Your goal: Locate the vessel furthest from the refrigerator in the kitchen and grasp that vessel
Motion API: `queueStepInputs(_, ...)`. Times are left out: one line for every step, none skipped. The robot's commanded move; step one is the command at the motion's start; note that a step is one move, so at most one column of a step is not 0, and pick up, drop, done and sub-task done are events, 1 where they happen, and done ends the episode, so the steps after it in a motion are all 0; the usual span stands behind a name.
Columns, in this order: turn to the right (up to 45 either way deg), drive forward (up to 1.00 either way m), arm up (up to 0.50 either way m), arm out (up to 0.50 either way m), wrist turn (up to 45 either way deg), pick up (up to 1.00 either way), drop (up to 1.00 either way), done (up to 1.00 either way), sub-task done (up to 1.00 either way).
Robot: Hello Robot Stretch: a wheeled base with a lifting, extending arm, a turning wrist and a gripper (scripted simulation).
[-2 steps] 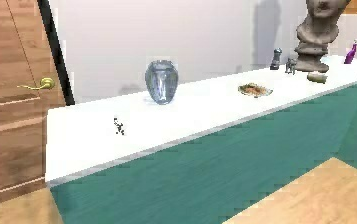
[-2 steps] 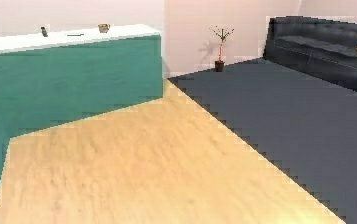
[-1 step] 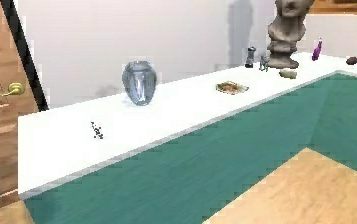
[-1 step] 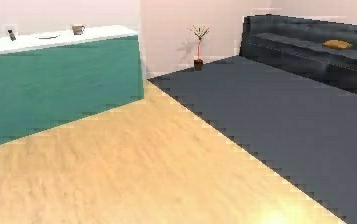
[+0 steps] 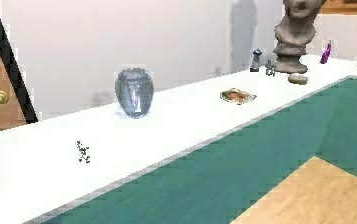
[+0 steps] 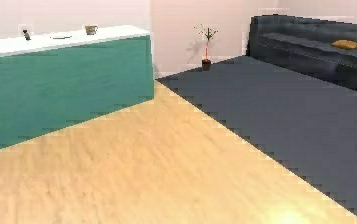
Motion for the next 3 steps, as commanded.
queueStepInputs(45.0, 0.00, 0.00, 0.00, 0.0, 0.00, 0.00, 0.00, 0.00)
queueStepInputs(15.0, 0.00, 0.00, 0.00, 0.0, 0.00, 0.00, 0.00, 0.00)
queueStepInputs(0.0, 1.00, 0.00, 0.00, 0.0, 0.00, 0.00, 0.00, 0.00)
